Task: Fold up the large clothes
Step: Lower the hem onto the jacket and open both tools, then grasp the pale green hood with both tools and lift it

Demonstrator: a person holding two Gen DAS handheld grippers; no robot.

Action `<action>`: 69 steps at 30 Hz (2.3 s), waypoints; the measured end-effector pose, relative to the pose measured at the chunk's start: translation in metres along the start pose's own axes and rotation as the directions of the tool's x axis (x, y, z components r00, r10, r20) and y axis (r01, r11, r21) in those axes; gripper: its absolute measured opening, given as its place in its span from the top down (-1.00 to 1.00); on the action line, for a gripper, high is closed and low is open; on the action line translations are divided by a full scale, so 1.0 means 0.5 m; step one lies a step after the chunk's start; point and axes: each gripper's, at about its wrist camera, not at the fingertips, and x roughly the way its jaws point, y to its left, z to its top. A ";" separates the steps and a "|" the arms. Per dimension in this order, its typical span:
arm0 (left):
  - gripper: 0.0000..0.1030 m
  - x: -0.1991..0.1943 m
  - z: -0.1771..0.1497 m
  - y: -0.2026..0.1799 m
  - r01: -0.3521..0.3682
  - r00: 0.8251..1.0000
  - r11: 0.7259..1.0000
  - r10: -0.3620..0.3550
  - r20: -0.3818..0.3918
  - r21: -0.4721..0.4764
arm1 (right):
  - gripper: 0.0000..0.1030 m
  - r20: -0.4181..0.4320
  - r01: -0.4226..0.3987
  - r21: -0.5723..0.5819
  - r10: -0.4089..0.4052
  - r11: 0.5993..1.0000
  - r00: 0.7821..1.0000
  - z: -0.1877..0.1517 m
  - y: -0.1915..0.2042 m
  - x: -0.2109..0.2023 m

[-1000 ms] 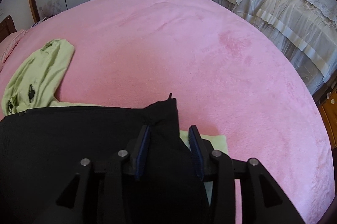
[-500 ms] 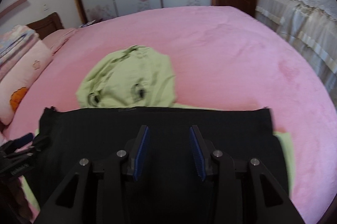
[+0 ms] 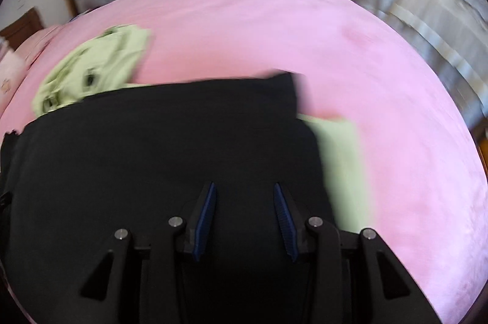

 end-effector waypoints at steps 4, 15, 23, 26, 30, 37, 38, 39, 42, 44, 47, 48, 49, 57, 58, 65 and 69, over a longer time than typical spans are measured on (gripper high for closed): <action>-0.65 -0.015 -0.009 0.017 -0.024 1.000 0.999 0.025 -0.018 0.045 | 0.22 -0.021 -0.017 -0.023 0.017 1.000 1.000 -0.014 -0.031 -0.032; -0.65 -0.162 0.081 -0.020 0.077 0.997 0.987 -0.077 -0.004 0.140 | 0.22 0.004 -0.143 -0.063 0.144 0.988 0.990 0.081 0.040 -0.134; -0.65 -0.202 0.286 -0.100 0.080 0.993 0.976 -0.095 0.066 0.203 | 0.22 0.060 -0.232 -0.090 0.238 0.968 0.969 0.270 0.146 -0.161; -0.65 -0.163 0.363 -0.129 0.109 0.991 0.975 -0.121 0.051 0.195 | 0.21 0.063 -0.258 -0.090 0.264 0.962 0.962 0.339 0.185 -0.130; -0.65 -0.086 0.429 -0.180 0.129 0.990 0.970 -0.138 0.030 0.207 | 0.15 0.025 -0.277 -0.083 0.280 0.957 0.960 0.400 0.237 -0.042; -0.65 0.084 0.469 -0.241 0.094 0.996 0.979 -0.092 -0.024 0.180 | 0.15 -0.072 -0.276 0.009 0.276 0.961 0.958 0.443 0.289 0.137; -0.65 0.111 0.473 -0.247 0.090 0.996 0.980 -0.085 -0.032 0.175 | 0.15 -0.082 -0.274 0.018 0.275 0.962 0.958 0.446 0.293 0.159; -0.65 0.128 0.472 -0.250 0.082 0.996 0.982 -0.077 -0.038 0.171 | 0.15 -0.087 -0.274 0.028 0.275 0.961 0.957 0.449 0.296 0.179; -0.65 0.182 0.471 -0.252 0.087 0.995 0.985 -0.077 -0.069 0.148 | 0.15 -0.108 -0.294 0.068 0.300 0.953 0.948 0.456 0.301 0.228; -0.65 0.216 0.472 -0.253 0.112 0.990 0.986 -0.101 -0.096 0.120 | 0.15 -0.126 -0.304 0.087 0.314 0.949 0.941 0.457 0.307 0.260; -0.61 0.246 0.469 -0.258 0.130 0.986 0.987 -0.119 -0.113 0.096 | 0.15 -0.157 -0.316 0.098 0.329 0.944 0.931 0.457 0.328 0.299; -0.51 0.251 0.468 -0.261 0.127 0.987 0.987 -0.116 -0.112 0.097 | 0.15 -0.168 -0.319 0.100 0.332 0.942 0.928 0.455 0.335 0.310; -0.15 0.251 0.468 -0.267 0.129 0.988 0.987 -0.119 -0.097 0.101 | 0.15 -0.176 -0.317 0.096 0.329 0.944 0.928 0.452 0.347 0.320; 0.89 0.145 0.460 -0.311 0.153 0.987 0.981 -0.157 0.029 0.120 | 0.92 -0.047 -0.285 -0.135 0.282 0.949 0.958 0.428 0.414 0.226; 0.89 0.119 0.456 -0.301 0.171 0.983 0.980 -0.177 0.051 0.101 | 0.93 -0.004 -0.297 -0.157 0.300 0.942 0.954 0.423 0.408 0.189; 0.89 -0.080 0.340 -0.193 0.338 0.923 0.934 -0.353 0.157 0.114 | 0.93 0.234 -0.424 -0.224 0.471 0.877 0.851 0.312 0.289 -0.081; 0.88 -0.132 0.230 -0.143 0.410 0.901 0.905 -0.421 0.107 0.114 | 0.88 0.253 -0.422 -0.284 0.492 0.861 0.833 0.188 0.239 -0.167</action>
